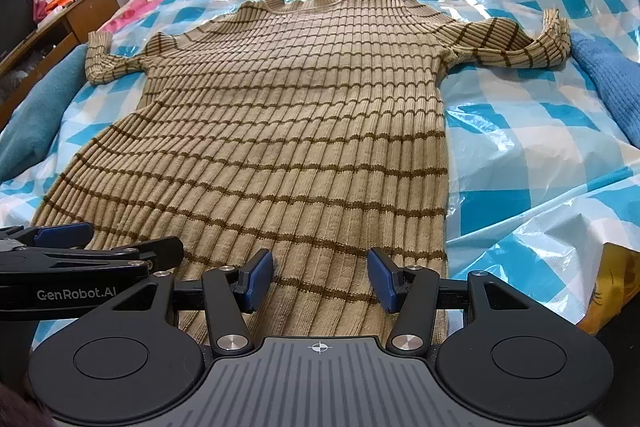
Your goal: Fold small clothes
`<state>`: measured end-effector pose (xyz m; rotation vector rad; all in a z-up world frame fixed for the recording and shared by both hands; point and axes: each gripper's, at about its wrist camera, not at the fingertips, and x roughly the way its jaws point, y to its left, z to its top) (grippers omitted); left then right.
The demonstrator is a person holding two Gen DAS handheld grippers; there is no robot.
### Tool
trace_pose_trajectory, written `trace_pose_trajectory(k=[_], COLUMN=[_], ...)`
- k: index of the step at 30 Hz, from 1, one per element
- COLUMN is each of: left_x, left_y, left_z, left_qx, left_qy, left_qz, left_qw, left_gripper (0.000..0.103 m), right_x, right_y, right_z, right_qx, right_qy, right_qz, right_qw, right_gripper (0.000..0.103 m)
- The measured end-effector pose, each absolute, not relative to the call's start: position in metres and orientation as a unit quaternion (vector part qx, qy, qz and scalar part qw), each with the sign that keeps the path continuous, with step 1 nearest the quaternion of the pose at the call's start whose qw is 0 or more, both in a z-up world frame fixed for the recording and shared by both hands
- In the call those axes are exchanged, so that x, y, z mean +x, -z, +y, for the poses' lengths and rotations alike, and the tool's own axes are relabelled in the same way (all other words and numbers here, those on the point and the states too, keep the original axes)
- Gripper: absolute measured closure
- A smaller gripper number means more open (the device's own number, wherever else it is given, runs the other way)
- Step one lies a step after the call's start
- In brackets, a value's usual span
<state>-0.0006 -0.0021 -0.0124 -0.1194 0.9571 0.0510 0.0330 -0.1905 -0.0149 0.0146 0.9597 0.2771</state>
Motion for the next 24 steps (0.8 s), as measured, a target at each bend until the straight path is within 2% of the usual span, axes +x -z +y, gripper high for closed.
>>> trace_pose_trajectory(k=[15,24], left_x=[-0.0001,0.0005], left_y=[0.0089,0.0068], left_z=[-0.0017,-0.0038], left_qx=[-0.063,-0.058], left_qy=[-0.022,-0.021], left_qz=[0.458,0.454], left_qw=[0.887,0.889], left_gripper=[0.0,0.0], right_x=[0.0335,0.0336], right_y=[0.0107,0.0079], right_z=[-0.1905,-0.1966], right_qx=[0.008,0.02], right_qy=[-0.132,-0.132], right_qz=[0.456,0.449], right_qw=[0.88,0.884], right_gripper=[0.05,0.047])
